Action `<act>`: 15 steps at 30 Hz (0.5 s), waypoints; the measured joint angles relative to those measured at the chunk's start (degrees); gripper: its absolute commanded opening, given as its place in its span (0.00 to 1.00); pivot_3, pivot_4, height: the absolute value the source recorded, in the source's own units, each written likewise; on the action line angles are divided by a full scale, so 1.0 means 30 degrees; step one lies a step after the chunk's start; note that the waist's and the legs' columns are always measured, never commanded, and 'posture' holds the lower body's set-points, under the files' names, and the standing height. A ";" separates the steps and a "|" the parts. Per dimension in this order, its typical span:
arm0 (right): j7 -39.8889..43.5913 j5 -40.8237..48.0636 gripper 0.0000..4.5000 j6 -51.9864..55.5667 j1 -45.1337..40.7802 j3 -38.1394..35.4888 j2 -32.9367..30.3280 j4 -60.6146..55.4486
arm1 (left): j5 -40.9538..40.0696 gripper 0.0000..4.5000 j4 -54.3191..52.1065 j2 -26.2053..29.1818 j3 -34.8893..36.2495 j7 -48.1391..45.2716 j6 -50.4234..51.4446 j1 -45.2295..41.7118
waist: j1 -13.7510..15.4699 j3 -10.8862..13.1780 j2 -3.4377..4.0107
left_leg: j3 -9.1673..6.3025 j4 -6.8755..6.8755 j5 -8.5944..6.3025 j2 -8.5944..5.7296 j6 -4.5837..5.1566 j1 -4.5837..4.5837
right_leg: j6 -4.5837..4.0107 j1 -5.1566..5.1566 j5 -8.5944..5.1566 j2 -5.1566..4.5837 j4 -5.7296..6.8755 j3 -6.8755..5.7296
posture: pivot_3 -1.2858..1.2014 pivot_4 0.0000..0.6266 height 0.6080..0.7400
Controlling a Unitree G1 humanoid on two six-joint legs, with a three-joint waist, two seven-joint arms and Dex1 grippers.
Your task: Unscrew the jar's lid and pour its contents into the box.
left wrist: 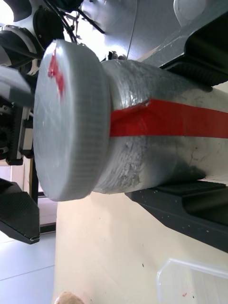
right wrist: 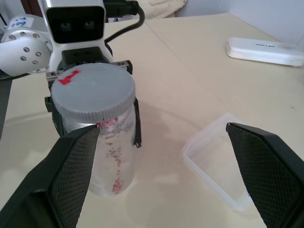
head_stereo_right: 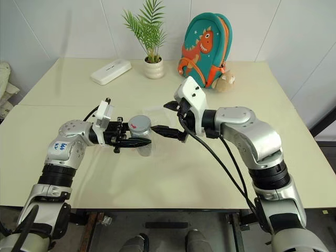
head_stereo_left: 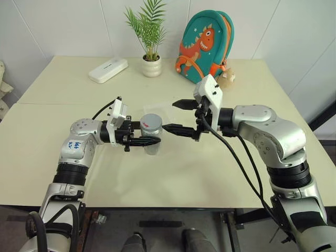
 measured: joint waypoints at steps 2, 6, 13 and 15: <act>0.0274 0.0309 1.00 0.0272 0.0247 -0.0035 -0.0431 -0.0506 | 0.0040 0.44 0.0122 -0.0004 -0.0002 -0.0015 -0.0030 -0.0027 | 0.0027 0.0000 -0.0001 | 0.0000 0.0000 -0.0001 0.0000 0.0001 -0.0002 | 0.0001 0.0003 -0.0001 -0.0001 -0.0010 0.0000 | 0.52 0.24 1.00; 0.0735 0.0908 1.00 0.0611 0.0562 -0.0163 -0.0909 -0.1261 | 0.0105 0.44 0.0263 -0.0030 -0.0014 -0.0029 -0.0065 -0.0072 | 0.0008 0.0000 0.0000 | 0.0000 0.0000 -0.0001 0.0000 0.0001 -0.0006 | 0.0002 0.0001 -0.0001 0.0000 -0.0010 0.0001 | 0.52 0.24 1.00; 0.0725 0.1500 1.00 0.0868 0.0201 -0.0828 -0.1100 -0.1376 | 0.0130 0.44 0.0337 -0.0030 -0.0014 -0.0111 -0.0183 -0.0117 | 0.0001 0.0000 -0.0001 | -0.0001 0.0001 0.0000 0.0000 0.0001 -0.0005 | 0.0002 0.0001 -0.0001 0.0001 -0.0007 0.0001 | 0.52 0.24 1.00; 0.0600 0.1705 1.00 0.0897 -0.0205 -0.0986 -0.0770 -0.1360 | 0.0133 0.44 0.0343 -0.0034 -0.0030 -0.0210 -0.0223 -0.0144 | -0.0018 0.0000 0.0000 | -0.0002 -0.0001 0.0000 0.0002 0.0001 -0.0004 | 0.0001 -0.0001 -0.0001 0.0003 -0.0004 0.0001 | 0.52 0.24 1.00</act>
